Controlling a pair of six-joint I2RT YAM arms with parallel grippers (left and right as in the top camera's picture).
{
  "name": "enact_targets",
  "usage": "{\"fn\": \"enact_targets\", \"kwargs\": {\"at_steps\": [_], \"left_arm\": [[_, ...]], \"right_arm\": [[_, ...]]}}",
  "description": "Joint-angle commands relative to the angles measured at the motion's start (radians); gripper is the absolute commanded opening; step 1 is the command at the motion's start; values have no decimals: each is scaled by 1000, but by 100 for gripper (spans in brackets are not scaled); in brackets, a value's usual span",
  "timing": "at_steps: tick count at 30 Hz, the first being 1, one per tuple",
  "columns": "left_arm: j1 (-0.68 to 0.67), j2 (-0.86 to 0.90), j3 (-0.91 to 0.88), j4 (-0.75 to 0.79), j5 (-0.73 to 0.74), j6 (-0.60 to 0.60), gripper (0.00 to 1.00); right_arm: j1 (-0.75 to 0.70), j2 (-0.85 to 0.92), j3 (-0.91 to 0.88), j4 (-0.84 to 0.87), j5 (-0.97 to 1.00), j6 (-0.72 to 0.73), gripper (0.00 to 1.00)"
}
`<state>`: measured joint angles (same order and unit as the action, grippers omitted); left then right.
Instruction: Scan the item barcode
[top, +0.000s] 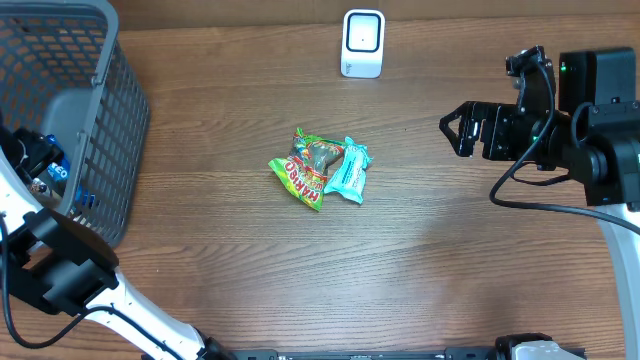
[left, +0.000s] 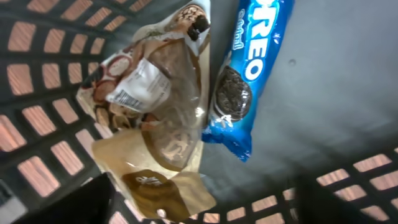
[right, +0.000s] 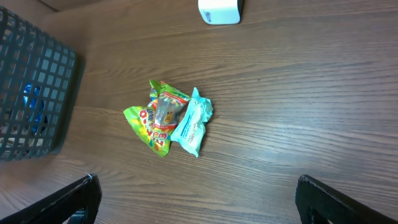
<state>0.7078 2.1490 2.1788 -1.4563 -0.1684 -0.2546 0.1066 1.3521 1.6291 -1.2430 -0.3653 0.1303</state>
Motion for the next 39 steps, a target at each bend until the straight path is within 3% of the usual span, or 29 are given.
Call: {"fn": "enact_targets", "kwargs": {"at_steps": [1, 33, 35, 36, 37, 38, 39], "left_arm": [[6, 6, 0, -13, -61, -11, 100], [5, 219, -72, 19, -130, -31, 100], [5, 219, -72, 29, -129, -31, 93], [5, 219, -72, 30, -127, -31, 81], [5, 219, -72, 30, -127, -30, 59], [5, 219, -72, 31, -127, -31, 29], [5, 219, -72, 33, -126, -31, 8]], "right_arm": [[5, -5, 20, 3, 5, -1, 100], [5, -5, 20, -27, 5, -8, 100], [5, -5, 20, -27, 5, -8, 100], [5, -5, 20, -27, 5, -8, 100], [5, -5, 20, -26, 5, -8, 100], [5, -5, 20, -26, 5, -8, 100], [5, -5, 20, -26, 5, -8, 100]]}}
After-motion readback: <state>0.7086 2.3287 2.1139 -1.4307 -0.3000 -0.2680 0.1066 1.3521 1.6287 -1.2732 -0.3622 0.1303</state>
